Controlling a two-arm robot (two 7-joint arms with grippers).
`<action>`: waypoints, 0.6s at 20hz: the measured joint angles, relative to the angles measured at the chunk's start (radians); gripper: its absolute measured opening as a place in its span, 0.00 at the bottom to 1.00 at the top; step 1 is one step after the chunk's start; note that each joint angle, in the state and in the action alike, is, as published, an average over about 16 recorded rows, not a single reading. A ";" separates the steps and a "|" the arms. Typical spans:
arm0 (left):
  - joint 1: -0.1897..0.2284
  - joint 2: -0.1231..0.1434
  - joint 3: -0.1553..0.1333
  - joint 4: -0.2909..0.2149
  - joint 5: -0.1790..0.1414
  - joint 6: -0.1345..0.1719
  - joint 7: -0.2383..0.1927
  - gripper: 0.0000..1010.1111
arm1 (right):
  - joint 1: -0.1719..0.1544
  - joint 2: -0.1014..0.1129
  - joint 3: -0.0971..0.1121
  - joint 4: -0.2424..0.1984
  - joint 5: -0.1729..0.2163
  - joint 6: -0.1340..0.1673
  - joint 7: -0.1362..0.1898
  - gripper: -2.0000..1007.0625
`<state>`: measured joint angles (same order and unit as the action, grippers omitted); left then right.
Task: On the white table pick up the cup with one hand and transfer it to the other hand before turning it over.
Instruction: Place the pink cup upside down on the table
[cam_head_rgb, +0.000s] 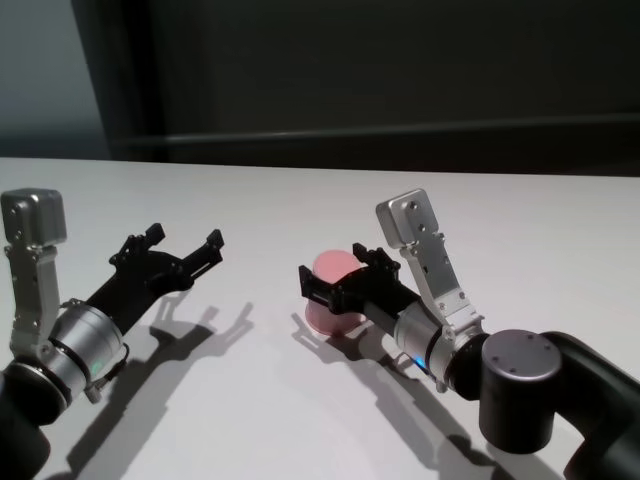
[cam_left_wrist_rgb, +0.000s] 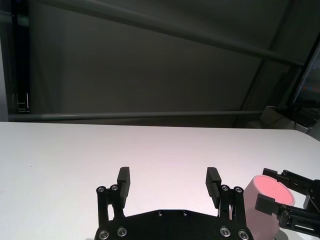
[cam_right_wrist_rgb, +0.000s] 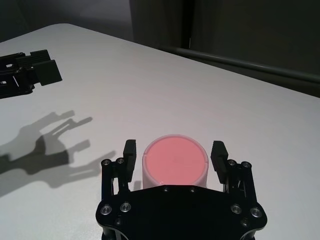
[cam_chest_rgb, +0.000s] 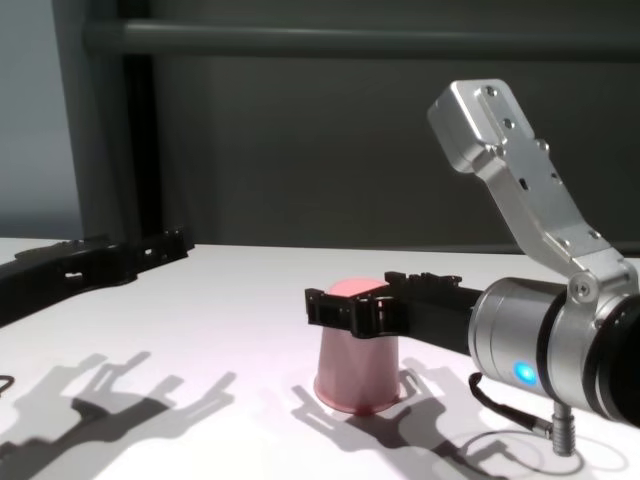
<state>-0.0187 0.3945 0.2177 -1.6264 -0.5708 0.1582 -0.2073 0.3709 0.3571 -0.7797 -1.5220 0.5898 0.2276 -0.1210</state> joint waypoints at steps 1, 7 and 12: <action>0.000 0.000 0.000 0.000 0.000 0.000 0.000 0.99 | -0.001 -0.001 0.002 0.000 -0.002 0.000 0.001 0.89; 0.000 0.000 0.000 0.000 0.000 0.000 0.000 0.99 | -0.018 -0.006 0.028 -0.009 -0.004 -0.018 0.014 0.97; 0.000 0.000 0.000 0.000 0.000 0.000 0.000 0.99 | -0.048 -0.007 0.067 -0.024 0.009 -0.063 0.024 0.99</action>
<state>-0.0187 0.3945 0.2177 -1.6264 -0.5707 0.1581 -0.2073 0.3224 0.3501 -0.7132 -1.5463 0.5983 0.1650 -0.0973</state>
